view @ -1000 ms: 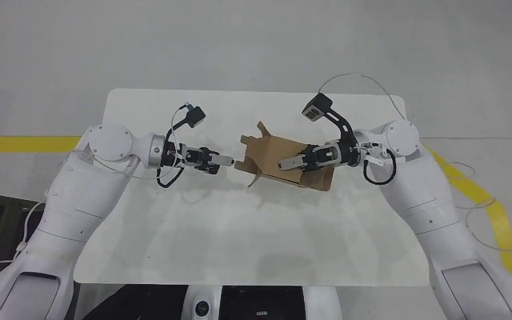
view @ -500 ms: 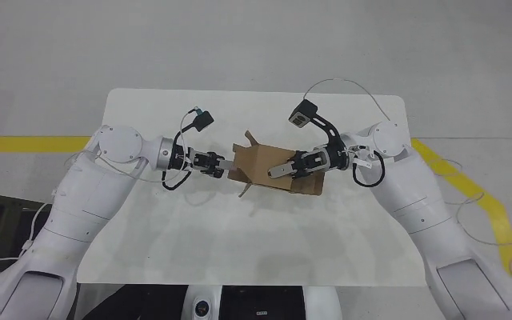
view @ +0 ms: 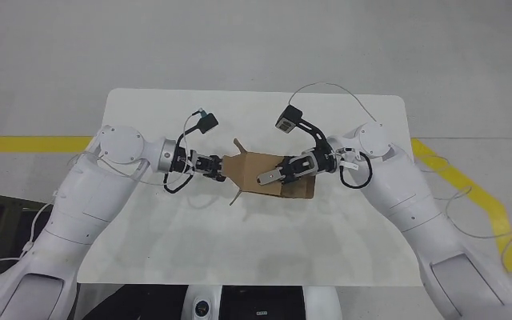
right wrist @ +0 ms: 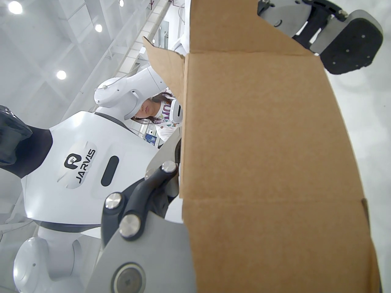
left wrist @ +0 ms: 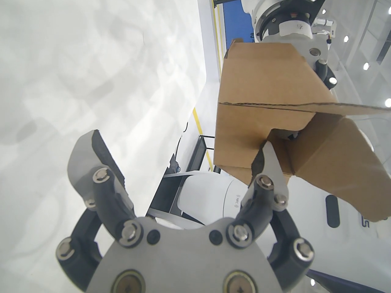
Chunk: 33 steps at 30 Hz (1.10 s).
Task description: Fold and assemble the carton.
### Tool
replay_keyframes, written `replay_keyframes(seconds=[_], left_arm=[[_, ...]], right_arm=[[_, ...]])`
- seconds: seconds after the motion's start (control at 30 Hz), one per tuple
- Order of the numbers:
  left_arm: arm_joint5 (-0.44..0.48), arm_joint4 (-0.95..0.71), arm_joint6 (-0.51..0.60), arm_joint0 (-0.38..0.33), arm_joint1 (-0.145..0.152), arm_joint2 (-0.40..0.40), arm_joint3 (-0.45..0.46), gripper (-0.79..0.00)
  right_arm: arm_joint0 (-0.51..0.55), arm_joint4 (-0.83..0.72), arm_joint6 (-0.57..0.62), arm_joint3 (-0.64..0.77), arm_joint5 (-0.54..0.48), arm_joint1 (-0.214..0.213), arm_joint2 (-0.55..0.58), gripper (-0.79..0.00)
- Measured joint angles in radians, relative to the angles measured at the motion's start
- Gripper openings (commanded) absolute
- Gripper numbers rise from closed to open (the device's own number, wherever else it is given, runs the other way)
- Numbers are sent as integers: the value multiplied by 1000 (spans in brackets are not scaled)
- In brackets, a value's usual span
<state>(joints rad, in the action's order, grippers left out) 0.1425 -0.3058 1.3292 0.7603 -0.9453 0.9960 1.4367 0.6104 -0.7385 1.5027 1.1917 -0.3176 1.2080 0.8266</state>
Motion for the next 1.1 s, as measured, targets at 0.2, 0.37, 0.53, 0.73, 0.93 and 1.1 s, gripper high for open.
replay_keyframes(seconds=[0.2,0.37,0.53,0.73,0.93,1.1], left_arm=[[0,2,2,0,-1,-3,9,0],[-1,-2,-1,3,-1,1,1,0],[-1,-1,-9,5,1,12,-12,0],[4,13,-20,18,5,26,-22,0],[11,43,-21,41,12,37,0,0],[5,58,-13,60,15,35,38,0]], right_arm=[[-6,-4,-6,-9,-6,5,-8,-785],[-8,-8,-6,-15,-6,6,-5,-785],[-1,-22,-17,-24,-17,1,19,-785],[17,-31,-42,-46,-42,-8,62,-785],[30,-38,-80,-88,-80,-9,88,-785],[30,-34,-104,-124,-104,-2,88,-785]])
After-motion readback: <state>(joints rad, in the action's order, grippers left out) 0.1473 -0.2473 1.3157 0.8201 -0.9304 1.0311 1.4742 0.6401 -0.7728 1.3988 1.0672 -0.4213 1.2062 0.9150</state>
